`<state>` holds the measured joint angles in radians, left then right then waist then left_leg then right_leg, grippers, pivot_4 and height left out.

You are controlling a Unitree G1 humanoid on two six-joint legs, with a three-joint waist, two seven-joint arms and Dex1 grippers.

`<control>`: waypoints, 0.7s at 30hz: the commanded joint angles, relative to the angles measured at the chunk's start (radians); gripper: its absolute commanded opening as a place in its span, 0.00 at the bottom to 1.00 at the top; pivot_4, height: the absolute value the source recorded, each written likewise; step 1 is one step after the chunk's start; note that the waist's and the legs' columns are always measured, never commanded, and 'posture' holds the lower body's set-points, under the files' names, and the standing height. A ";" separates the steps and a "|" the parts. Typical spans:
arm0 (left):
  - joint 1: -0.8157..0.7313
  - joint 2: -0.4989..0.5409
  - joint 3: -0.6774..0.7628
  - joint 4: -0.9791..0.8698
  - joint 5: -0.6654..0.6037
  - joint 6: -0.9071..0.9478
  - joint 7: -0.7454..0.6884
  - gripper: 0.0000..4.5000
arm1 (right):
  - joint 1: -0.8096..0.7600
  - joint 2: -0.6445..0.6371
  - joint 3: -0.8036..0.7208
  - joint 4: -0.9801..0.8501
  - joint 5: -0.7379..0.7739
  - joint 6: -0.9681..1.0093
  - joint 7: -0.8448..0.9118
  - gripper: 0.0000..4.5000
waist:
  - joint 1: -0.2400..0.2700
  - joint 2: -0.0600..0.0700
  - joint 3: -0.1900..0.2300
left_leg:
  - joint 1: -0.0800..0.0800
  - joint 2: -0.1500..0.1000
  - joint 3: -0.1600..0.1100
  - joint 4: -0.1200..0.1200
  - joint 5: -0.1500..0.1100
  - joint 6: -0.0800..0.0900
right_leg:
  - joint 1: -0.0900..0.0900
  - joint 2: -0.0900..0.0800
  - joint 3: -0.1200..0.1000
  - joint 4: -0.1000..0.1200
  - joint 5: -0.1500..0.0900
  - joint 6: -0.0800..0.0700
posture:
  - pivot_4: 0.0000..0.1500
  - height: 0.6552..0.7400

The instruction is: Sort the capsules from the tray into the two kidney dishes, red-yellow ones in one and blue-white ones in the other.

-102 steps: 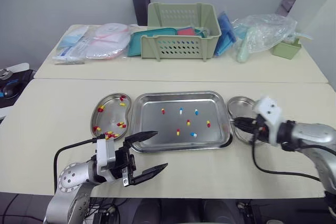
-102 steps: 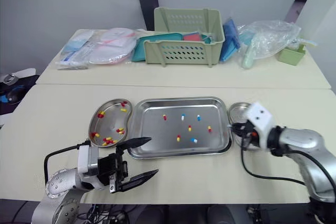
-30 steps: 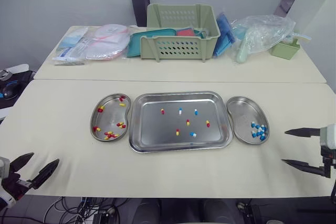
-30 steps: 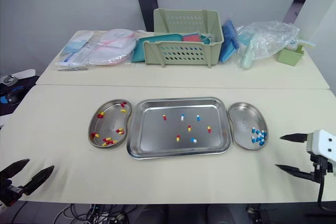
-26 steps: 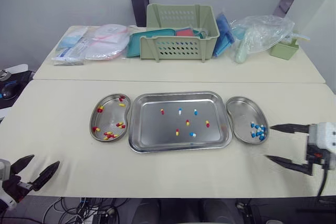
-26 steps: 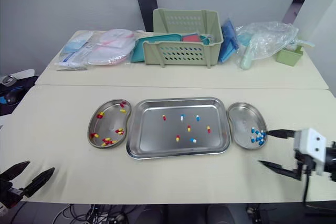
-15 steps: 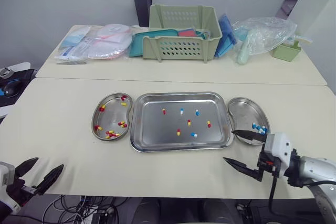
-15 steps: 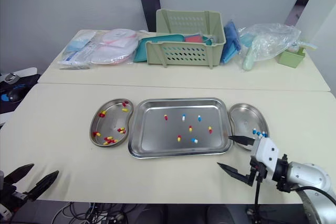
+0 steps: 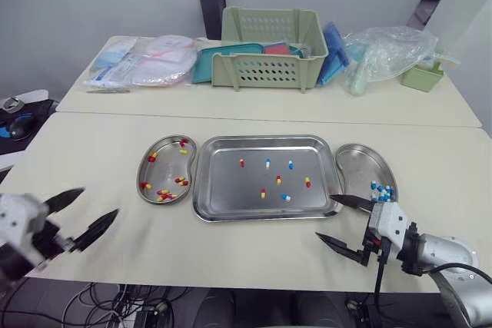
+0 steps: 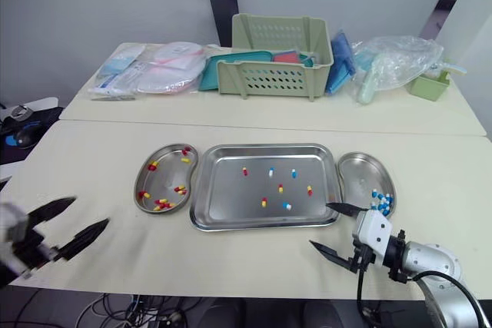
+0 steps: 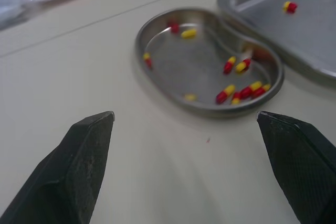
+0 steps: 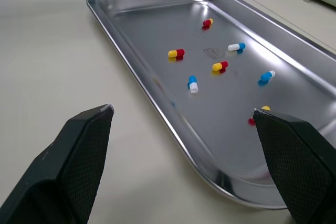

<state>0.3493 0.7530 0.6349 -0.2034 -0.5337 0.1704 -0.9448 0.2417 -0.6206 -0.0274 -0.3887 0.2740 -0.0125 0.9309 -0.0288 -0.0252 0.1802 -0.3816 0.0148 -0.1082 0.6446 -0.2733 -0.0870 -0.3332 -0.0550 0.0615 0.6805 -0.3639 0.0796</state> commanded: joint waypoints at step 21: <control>-0.792 -0.023 -0.696 0.269 0.170 0.095 -0.184 0.63 | 0.059 0.038 0.059 0.014 -0.042 -0.100 -0.081 1.00 | -0.009 0.003 0.001 | 0.000 -0.001 0.000 0.001 0.000 0.000 | -0.001 0.001 0.001 0.001 0.000 0.000 | 1.00 1.00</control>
<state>-0.4154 0.7361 -0.0475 0.0474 -0.3866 0.3024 -1.1118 0.3018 -0.5822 0.0352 -0.3380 0.2267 -0.1097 0.8603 -0.0373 -0.0225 0.1812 -0.3818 0.0137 -0.1083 0.6455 -0.2731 -0.0870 -0.3347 -0.0542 0.0623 0.6818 -0.3638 0.0796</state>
